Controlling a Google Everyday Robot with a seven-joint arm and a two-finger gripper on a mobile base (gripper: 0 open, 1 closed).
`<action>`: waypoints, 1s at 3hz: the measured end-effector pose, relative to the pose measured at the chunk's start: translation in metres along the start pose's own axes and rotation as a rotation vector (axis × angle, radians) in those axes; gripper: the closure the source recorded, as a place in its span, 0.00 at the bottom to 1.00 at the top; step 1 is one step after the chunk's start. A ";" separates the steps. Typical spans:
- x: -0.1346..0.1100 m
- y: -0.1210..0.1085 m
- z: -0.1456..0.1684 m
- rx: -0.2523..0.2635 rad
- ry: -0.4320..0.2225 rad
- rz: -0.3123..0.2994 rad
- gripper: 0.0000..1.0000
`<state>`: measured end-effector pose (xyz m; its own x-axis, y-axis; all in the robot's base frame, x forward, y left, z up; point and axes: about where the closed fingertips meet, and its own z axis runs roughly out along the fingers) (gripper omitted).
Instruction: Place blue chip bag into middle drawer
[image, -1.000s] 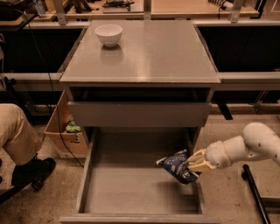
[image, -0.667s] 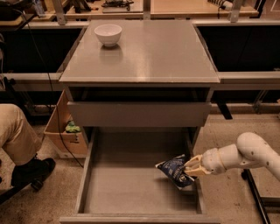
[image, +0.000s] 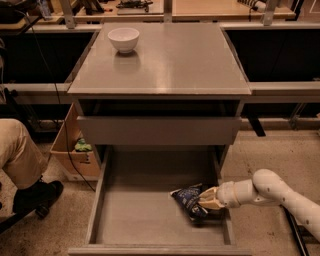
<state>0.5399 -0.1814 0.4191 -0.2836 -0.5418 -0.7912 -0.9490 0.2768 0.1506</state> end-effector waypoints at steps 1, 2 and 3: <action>0.005 -0.001 0.022 0.003 -0.027 0.016 0.53; -0.012 0.006 0.046 -0.025 -0.065 0.005 0.22; -0.030 0.011 0.057 -0.054 -0.093 -0.014 0.01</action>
Offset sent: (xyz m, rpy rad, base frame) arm 0.0053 0.0558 -0.0214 0.0869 -0.0034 0.0015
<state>0.5457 -0.1165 0.4108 -0.2587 -0.4689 -0.8445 -0.9595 0.2255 0.1687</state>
